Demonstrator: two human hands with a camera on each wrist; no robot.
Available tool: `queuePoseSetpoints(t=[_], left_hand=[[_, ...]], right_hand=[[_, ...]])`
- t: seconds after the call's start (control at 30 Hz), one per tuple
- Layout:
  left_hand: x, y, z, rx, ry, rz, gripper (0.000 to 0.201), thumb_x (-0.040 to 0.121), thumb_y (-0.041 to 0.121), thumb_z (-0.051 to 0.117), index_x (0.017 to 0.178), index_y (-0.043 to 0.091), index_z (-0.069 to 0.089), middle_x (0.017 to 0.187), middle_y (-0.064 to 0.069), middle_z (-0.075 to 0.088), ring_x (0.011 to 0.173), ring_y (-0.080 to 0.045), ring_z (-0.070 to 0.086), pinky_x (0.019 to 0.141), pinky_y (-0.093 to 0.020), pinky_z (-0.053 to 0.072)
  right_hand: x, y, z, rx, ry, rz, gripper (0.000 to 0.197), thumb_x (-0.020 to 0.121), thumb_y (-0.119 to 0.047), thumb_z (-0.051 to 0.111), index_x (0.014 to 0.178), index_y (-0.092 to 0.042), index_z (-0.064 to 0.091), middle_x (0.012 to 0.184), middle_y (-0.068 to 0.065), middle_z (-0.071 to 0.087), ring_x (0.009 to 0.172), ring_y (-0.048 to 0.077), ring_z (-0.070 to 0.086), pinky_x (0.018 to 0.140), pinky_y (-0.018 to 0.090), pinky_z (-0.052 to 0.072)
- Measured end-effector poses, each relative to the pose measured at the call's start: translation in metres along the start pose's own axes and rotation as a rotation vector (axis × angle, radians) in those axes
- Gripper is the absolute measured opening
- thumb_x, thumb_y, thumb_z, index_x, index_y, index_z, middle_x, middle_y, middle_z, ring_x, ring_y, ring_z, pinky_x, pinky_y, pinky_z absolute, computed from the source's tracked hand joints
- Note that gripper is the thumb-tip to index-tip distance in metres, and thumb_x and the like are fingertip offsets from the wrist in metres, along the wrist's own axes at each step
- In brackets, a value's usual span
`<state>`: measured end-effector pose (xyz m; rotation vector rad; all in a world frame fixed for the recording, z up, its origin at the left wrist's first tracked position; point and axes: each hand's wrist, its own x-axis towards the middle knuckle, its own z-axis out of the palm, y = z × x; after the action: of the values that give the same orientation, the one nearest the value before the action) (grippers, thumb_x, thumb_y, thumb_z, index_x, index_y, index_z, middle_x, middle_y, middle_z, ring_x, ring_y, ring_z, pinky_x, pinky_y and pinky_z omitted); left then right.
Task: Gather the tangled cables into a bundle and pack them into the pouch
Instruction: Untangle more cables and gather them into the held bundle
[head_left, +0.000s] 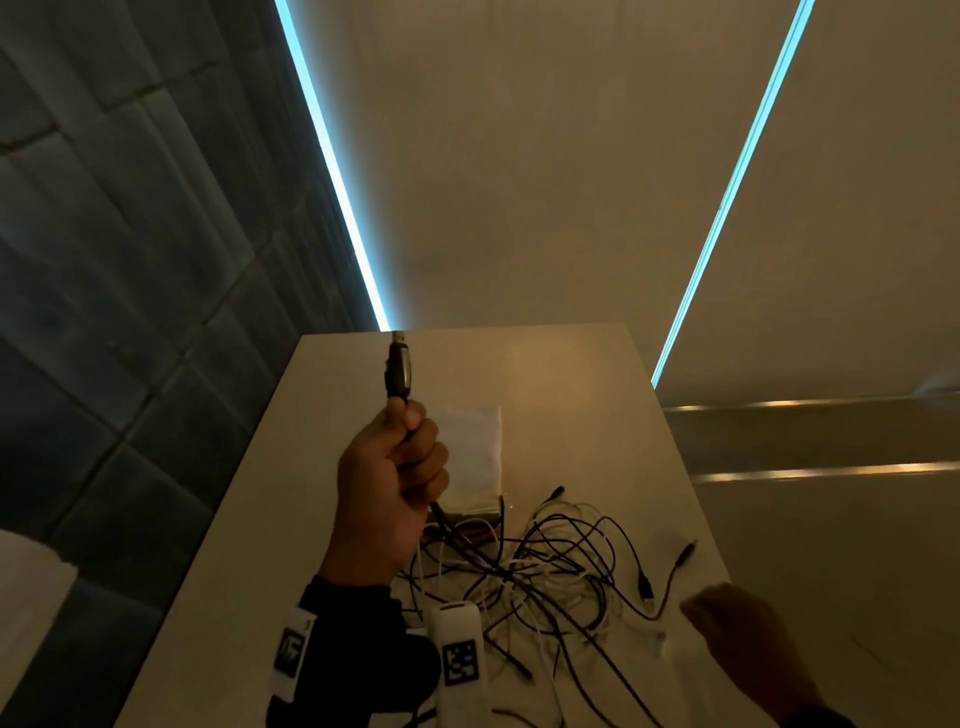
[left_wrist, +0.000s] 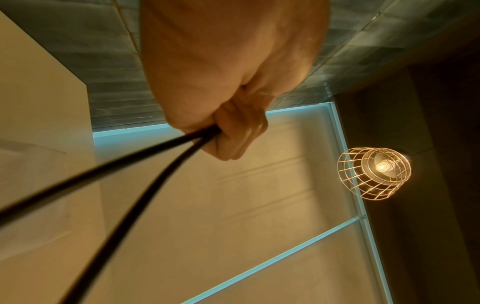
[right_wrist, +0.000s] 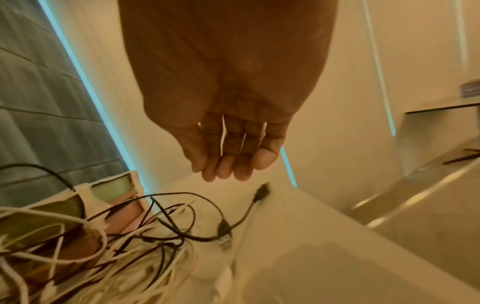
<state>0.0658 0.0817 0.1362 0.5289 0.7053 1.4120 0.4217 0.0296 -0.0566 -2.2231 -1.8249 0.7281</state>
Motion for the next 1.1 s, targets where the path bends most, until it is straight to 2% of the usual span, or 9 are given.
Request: queuePoseSetpoints(t=[0.1,0.23,0.4,0.53,0.67,0.73,0.83,0.97,1.1], left_hand=[[0.000,-0.004,0.003,0.024,-0.018,-0.013,0.029,0.096,0.029,0.036,0.072,0.015,0.045,0.048,0.008,0.029,0.036,-0.003,0.022,0.035,-0.018,0.017],[-0.001,-0.008,0.004,0.052,-0.016,-0.032,0.028,0.094,0.029,0.038,0.072,0.014,0.044,0.047,0.008,0.028,0.036,-0.003,0.022,0.036,-0.018,0.014],[-0.002,-0.013,-0.001,0.091,0.000,-0.031,0.028,0.096,0.028,0.038,0.074,0.013,0.045,0.049,0.007,0.029,0.036,-0.004,0.021,0.035,-0.017,0.017],[-0.003,-0.016,-0.003,0.214,0.046,-0.007,0.029,0.099,0.027,0.036,0.077,0.011,0.047,0.054,0.005,0.031,0.040,-0.005,0.022,0.040,-0.021,0.017],[-0.004,-0.023,0.003,0.310,0.063,0.011,0.029,0.099,0.026,0.037,0.083,0.008,0.053,0.056,0.005,0.032,0.043,-0.006,0.023,0.044,-0.023,0.015],[-0.005,-0.027,0.009,0.343,0.064,0.030,0.028,0.100,0.024,0.037,0.087,0.006,0.054,0.055,0.005,0.032,0.044,-0.006,0.023,0.043,-0.022,0.018],[-0.006,-0.034,0.016,0.365,0.060,0.054,0.028,0.101,0.022,0.037,0.093,0.004,0.056,0.055,0.005,0.032,0.044,-0.006,0.023,0.043,-0.022,0.018],[-0.008,-0.041,0.021,0.495,0.065,0.071,0.029,0.099,0.030,0.042,0.103,0.007,0.060,0.054,0.006,0.031,0.044,-0.006,0.023,0.042,-0.021,0.020],[-0.012,-0.047,0.021,0.674,0.108,0.126,0.032,0.092,0.038,0.053,0.100,0.011,0.066,0.048,0.011,0.040,0.043,-0.006,0.030,0.042,-0.021,0.028]], right_hand=[[0.030,-0.042,0.018,-0.056,-0.089,-0.078,0.015,0.093,-0.035,0.057,0.092,-0.022,0.066,0.101,-0.003,0.059,0.092,0.012,0.058,0.078,0.024,0.046],[0.051,-0.035,0.050,-0.313,-0.210,-0.066,0.019,0.091,-0.043,0.049,0.098,-0.025,0.047,0.119,0.000,0.049,0.112,0.020,0.052,0.085,0.031,0.046],[0.051,-0.044,0.041,-0.306,-0.176,-0.031,0.012,0.091,-0.027,0.047,0.090,-0.022,0.035,0.109,0.002,0.059,0.104,0.025,0.058,0.081,0.035,0.043],[0.054,-0.065,0.002,0.094,0.043,-0.100,0.017,0.087,-0.022,0.064,0.081,-0.021,0.048,0.078,-0.002,0.063,0.070,0.017,0.061,0.061,0.032,0.050],[0.047,-0.114,-0.056,0.526,0.191,-0.324,0.010,0.082,-0.012,0.073,0.085,-0.017,0.065,0.081,-0.008,0.068,0.075,0.002,0.065,0.067,0.014,0.049],[0.038,-0.142,-0.077,0.881,0.122,-0.406,0.010,0.084,-0.006,0.068,0.087,-0.016,0.066,0.091,0.000,0.071,0.086,0.006,0.067,0.077,0.026,0.051],[0.020,-0.185,-0.093,1.409,-0.076,-0.518,0.018,0.085,-0.003,0.054,0.077,-0.016,0.062,0.098,0.017,0.071,0.099,0.034,0.067,0.086,0.044,0.053],[0.002,-0.225,-0.084,1.366,-0.209,-0.512,0.018,0.090,-0.013,0.057,0.085,0.003,0.050,0.065,0.013,0.060,0.052,0.028,0.056,0.051,0.034,0.052],[-0.012,-0.243,-0.063,1.123,-0.204,-0.537,0.029,0.089,-0.021,0.061,0.078,0.005,0.055,0.056,0.013,0.055,0.039,0.014,0.043,0.038,0.021,0.036]])
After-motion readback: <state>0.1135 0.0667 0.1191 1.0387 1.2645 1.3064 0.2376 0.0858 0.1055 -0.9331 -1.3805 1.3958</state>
